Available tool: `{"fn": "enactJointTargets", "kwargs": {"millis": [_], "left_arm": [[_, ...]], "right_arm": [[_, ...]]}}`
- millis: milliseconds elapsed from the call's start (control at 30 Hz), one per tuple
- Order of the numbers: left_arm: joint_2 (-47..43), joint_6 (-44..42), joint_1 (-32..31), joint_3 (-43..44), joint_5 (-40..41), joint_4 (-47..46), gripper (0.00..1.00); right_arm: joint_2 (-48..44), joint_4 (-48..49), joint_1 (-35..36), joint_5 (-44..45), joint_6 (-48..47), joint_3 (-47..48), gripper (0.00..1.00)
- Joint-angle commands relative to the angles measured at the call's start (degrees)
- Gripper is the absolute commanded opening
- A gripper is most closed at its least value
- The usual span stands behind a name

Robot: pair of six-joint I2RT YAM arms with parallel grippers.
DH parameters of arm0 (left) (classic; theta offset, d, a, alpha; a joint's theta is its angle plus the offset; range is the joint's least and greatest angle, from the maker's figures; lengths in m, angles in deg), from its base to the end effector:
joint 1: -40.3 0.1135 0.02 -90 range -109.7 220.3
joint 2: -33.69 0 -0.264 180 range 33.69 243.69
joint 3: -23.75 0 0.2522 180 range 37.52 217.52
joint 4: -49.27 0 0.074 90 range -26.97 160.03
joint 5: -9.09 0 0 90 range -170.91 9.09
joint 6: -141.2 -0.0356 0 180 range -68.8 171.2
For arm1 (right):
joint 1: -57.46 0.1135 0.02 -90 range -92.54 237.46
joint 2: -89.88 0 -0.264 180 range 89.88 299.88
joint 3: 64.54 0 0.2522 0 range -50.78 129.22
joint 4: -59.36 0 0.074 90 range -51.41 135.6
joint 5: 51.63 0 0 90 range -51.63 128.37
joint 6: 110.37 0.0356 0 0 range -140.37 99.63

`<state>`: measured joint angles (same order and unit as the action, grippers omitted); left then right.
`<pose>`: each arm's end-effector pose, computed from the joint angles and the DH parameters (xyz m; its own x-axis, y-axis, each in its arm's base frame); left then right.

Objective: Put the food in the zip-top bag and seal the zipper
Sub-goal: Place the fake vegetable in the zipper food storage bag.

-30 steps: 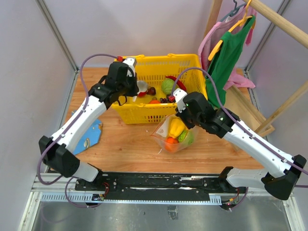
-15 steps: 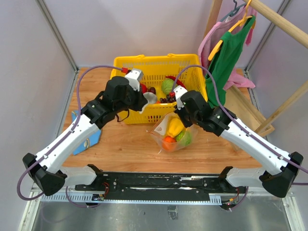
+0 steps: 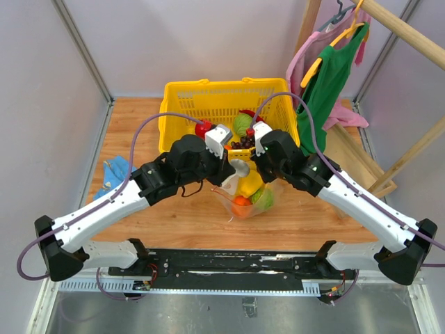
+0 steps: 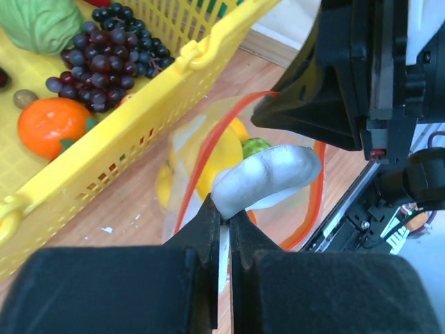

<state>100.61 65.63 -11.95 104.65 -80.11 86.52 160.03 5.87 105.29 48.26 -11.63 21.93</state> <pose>0.1607 -0.2068 0.3740 -0.4293 0.1474 -0.8910 0.6978 0.6805 -0.2236 0.1786 0.1881 0.3668 -0.4979 -0.3267 -0.8034 -0.5692 0.8220 0.0185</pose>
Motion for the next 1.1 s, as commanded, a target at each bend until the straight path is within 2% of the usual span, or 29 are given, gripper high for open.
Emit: {"fn": "enactJointTargets", "kwargs": {"millis": [0,367,633,767,867,1067], "left_arm": [[1.9,-2.8,-3.0,-0.1,1.2,-2.2,0.00],[9.8,-3.6,-7.1,-0.2,6.2,-4.6,0.00],[13.0,-3.6,-8.3,0.0,0.4,-9.1,0.07],[13.3,-3.5,-8.5,-0.4,0.4,-9.0,0.19],[12.7,-3.5,-8.4,-1.1,0.6,-9.3,0.33],[12.9,-2.9,-8.4,-1.7,2.7,-8.5,0.49]], "right_arm": [[-1.3,2.6,-0.7,-0.5,2.1,1.3,0.04],[-2.1,4.1,-0.6,-1.6,2.9,0.6,0.05],[-3.0,5.4,-0.7,-2.1,3.2,-0.5,0.06],[-3.5,5.4,-0.7,-1.6,3.3,-0.9,0.07],[-4.0,5.6,-0.8,-1.0,3.3,-1.5,0.09],[-4.5,6.0,-0.8,-0.4,3.3,-2.0,0.10]]}}
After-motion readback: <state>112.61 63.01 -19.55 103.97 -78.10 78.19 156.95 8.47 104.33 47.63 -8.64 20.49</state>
